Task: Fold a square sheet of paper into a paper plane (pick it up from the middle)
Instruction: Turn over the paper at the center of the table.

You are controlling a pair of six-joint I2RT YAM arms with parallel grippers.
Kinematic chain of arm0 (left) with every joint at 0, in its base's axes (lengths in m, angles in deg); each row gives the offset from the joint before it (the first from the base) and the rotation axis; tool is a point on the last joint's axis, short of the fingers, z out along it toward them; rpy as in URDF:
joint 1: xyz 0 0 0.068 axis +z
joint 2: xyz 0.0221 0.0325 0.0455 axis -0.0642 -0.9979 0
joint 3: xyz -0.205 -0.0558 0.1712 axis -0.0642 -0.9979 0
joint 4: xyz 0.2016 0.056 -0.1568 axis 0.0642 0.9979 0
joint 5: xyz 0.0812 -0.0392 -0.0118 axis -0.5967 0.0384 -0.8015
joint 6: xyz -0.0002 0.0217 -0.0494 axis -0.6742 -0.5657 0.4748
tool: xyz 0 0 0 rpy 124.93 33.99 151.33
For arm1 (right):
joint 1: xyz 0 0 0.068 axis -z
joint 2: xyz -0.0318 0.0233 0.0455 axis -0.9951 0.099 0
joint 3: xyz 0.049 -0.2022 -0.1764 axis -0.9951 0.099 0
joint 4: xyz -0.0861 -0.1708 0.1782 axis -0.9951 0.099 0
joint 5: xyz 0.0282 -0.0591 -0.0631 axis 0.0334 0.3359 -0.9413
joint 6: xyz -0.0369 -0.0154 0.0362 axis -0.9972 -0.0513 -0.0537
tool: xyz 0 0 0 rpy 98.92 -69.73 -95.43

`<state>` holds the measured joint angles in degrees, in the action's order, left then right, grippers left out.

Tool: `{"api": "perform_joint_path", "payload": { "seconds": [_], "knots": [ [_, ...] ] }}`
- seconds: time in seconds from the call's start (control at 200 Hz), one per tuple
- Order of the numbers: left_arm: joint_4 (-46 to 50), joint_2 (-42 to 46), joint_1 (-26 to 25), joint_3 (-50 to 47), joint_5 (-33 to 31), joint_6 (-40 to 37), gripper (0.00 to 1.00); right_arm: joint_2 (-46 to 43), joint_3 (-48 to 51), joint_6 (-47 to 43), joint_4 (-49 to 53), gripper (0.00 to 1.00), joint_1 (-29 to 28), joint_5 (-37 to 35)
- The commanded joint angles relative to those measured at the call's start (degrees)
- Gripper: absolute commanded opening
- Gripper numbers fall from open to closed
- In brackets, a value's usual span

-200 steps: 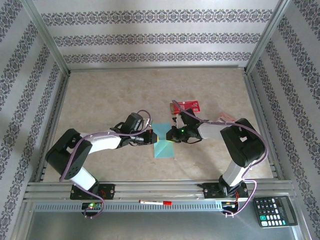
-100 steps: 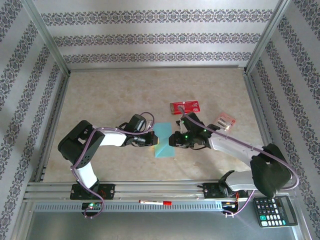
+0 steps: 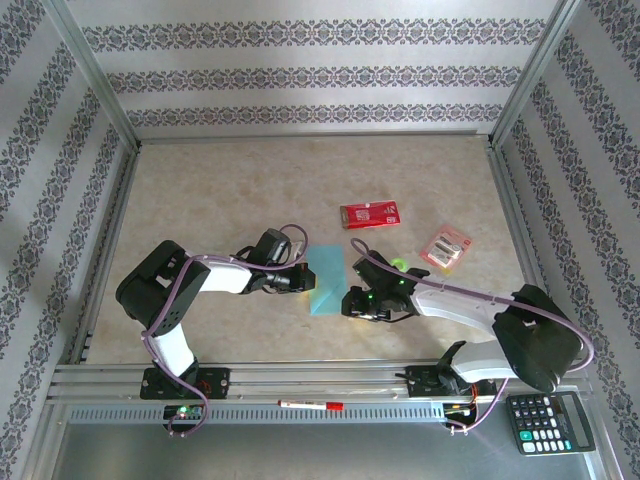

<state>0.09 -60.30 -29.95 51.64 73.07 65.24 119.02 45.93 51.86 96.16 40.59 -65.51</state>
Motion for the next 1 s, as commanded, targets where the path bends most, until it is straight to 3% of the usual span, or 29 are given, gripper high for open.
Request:
{"api": "perform_joint_path", "payload": {
  "seconds": [0.0,0.375,0.994],
  "knots": [
    [2.3,-4.0,-0.5,-1.8,-2.8,-2.2,0.0,1.5,-0.6,0.8,-3.7,0.33,0.4,-1.0],
    [3.5,-3.8,-0.5,-1.5,-2.7,-3.0,0.0,5.5,-0.6,0.8,-9.0,0.32,1.2,1.6],
    [3.6,-4.3,-0.4,-1.5,-2.4,-3.1,0.0,4.7,1.2,1.9,-15.4,0.31,3.8,3.7]
  ]
}}
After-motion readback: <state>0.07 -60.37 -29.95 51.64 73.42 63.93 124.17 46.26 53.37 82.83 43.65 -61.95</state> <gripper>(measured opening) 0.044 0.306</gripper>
